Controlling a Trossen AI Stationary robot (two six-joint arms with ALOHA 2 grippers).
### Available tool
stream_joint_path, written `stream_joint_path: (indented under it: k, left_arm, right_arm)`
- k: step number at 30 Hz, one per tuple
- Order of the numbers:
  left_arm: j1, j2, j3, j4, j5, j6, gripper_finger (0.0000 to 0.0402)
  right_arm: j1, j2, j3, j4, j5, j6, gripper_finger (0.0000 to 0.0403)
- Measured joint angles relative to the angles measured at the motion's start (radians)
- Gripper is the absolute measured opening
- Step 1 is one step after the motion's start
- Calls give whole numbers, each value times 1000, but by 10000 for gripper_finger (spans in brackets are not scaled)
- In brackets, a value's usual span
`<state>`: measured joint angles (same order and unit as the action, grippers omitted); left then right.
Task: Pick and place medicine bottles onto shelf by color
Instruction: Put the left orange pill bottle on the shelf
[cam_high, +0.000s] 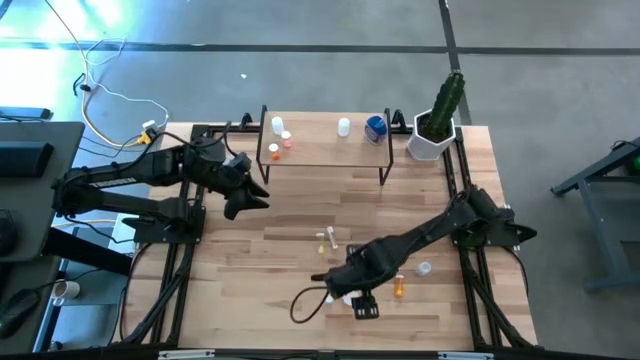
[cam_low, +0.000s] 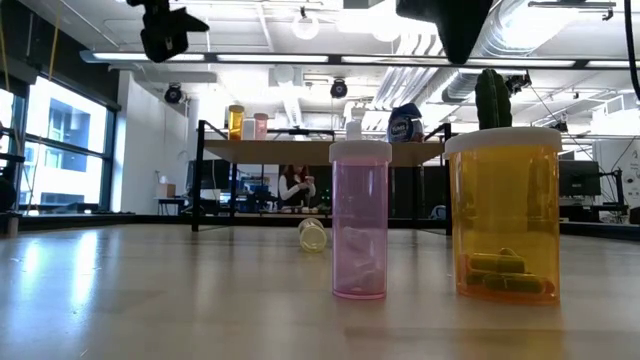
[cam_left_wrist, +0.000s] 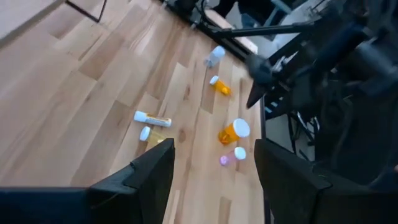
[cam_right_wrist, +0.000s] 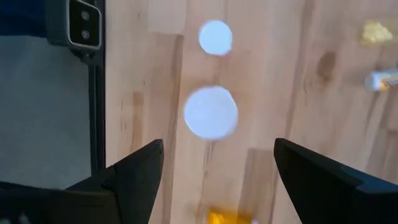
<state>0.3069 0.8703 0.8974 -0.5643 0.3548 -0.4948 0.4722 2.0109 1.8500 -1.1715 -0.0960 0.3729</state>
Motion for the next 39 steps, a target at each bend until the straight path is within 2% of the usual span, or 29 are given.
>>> stream_joint_path:
  k: [11,26,30,37,39]
  left_arm:
    - [0,-67,0,0,-1,-4,211]
    - [0,-67,0,-4,-2,-9,211]
    - [0,-67,0,-20,-2,-9,211]
    - [0,-67,0,-19,-2,-9,211]
    - [0,-67,0,-19,-2,-9,211]
  right_arm:
    - [38,93,0,48,47,11,296]
    - [55,179,0,70,89,57,293]
    - [53,179,0,71,126,75,269]
    - [54,179,0,70,115,75,194]
    - [54,178,0,70,102,75,187]
